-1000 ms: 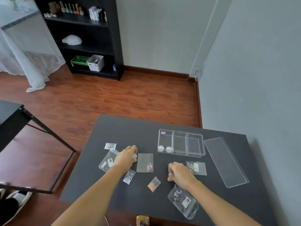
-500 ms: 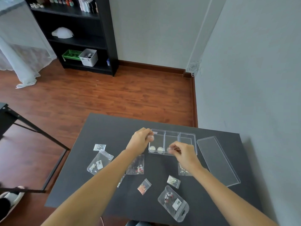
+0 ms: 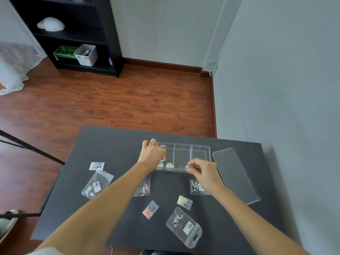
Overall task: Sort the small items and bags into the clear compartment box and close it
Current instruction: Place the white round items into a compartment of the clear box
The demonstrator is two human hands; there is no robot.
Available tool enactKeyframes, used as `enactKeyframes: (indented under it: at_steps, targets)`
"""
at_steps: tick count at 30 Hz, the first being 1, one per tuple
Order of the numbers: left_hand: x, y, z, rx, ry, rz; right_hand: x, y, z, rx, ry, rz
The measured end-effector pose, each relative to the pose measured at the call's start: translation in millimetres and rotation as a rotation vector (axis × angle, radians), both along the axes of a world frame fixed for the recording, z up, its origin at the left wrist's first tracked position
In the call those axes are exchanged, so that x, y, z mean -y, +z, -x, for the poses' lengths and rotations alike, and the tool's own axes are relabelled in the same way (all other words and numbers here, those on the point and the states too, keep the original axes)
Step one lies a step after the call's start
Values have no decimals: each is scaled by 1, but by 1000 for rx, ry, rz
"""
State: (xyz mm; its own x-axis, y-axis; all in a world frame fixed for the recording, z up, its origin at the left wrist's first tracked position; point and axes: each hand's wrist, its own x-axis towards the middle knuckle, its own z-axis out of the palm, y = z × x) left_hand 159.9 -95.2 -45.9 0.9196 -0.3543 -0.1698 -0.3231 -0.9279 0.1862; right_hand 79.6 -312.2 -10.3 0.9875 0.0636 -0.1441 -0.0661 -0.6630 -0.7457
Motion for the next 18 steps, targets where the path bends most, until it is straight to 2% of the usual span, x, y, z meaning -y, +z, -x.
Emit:
enactKeyframes:
  at_steps: [18]
  targets:
    - [7, 2, 5, 45, -58, -203, -2, 0, 3, -23, 4, 23]
